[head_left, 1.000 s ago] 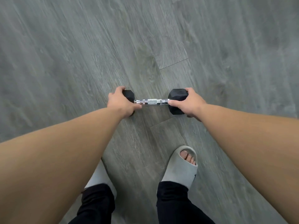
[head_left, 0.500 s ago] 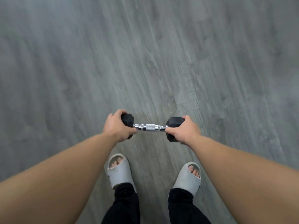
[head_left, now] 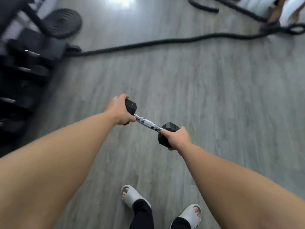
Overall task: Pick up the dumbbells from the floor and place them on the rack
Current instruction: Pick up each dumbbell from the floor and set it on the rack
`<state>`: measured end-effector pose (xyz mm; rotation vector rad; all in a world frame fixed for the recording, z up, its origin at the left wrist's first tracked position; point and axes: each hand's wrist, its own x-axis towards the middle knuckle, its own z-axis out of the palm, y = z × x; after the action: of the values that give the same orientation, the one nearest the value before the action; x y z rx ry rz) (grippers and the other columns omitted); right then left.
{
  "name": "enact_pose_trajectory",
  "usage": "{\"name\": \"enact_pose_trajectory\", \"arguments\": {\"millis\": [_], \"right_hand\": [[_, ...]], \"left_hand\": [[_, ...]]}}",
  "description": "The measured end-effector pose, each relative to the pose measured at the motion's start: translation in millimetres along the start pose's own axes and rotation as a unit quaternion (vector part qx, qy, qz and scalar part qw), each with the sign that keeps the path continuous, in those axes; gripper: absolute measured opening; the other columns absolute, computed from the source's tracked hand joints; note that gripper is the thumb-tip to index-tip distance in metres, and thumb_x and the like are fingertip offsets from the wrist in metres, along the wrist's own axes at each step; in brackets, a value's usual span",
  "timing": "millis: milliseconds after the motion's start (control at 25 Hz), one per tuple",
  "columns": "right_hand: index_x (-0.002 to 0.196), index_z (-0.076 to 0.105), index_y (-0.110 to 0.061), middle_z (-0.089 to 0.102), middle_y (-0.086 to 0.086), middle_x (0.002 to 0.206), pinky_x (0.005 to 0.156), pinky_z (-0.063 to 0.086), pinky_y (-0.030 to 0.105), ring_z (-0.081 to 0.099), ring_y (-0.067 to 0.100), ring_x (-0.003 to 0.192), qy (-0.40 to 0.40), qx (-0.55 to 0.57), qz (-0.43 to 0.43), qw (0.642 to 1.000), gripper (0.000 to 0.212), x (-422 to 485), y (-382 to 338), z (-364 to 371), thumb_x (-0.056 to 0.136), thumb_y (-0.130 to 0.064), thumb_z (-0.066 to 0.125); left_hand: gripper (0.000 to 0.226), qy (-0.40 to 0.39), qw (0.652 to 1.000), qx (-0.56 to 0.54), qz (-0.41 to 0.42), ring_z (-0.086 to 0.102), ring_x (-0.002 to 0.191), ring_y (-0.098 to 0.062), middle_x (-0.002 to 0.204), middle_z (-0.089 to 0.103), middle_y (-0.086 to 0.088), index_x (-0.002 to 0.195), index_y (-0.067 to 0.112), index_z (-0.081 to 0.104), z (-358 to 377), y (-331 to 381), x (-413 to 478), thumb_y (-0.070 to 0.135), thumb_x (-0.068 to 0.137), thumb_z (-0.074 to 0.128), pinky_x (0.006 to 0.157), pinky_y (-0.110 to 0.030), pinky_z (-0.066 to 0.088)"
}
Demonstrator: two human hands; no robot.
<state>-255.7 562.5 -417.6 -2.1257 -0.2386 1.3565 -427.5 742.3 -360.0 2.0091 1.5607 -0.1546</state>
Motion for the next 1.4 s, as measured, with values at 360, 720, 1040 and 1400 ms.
{"name": "enact_pose_trajectory", "arguments": {"millis": [360,720,1040,1400], "right_hand": [[0.114,0.065,-0.012,0.073,0.011,0.105,0.054,0.065,0.043,0.074,0.028,0.087,-0.084,-0.015,-0.087,0.993,0.087,-145.7,-165.9,217.5,0.039,-0.053,0.082],[0.107,0.066,-0.007,0.072,0.015,0.103,0.049,0.064,0.042,0.075,0.032,0.085,-0.218,-0.079,-0.089,0.969,0.084,-203.1,-223.2,488.5,0.039,-0.054,0.083],[0.097,0.07,-0.016,0.075,0.007,0.086,0.048,0.062,0.035,0.073,0.024,0.067,-0.259,-0.136,-0.078,0.953,0.065,-200.7,-288.7,745.2,0.046,-0.055,0.078],[0.145,0.052,-0.01,0.069,0.008,0.125,0.095,0.059,0.044,0.067,0.029,0.114,-0.231,-0.145,-0.055,0.961,0.107,-223.4,-341.1,963.9,0.056,-0.063,0.076]], "left_hand": [[0.082,0.139,0.987,-0.008,-0.082,0.061,0.098,-0.028,0.116,0.052,-0.002,0.122,0.027,0.054,-269.5,-173.9,-87.0,0.038,0.048,0.09,0.084,-0.038,0.054],[0.097,0.138,0.965,0.041,-0.219,0.056,0.104,-0.029,0.123,0.042,0.0,0.138,0.032,0.046,-400.8,-405.6,-110.2,0.047,0.051,0.087,0.084,-0.042,0.054],[0.102,0.148,0.943,0.075,-0.29,0.057,0.104,-0.029,0.127,0.04,-0.003,0.142,0.036,0.044,-491.2,-632.9,-40.8,0.047,0.052,0.09,0.083,-0.039,0.054],[0.102,0.115,0.949,0.103,-0.275,0.059,0.102,-0.03,0.133,0.041,-0.006,0.145,0.033,0.043,-584.4,-837.9,21.8,0.048,0.056,0.09,0.076,-0.042,0.058]]}}
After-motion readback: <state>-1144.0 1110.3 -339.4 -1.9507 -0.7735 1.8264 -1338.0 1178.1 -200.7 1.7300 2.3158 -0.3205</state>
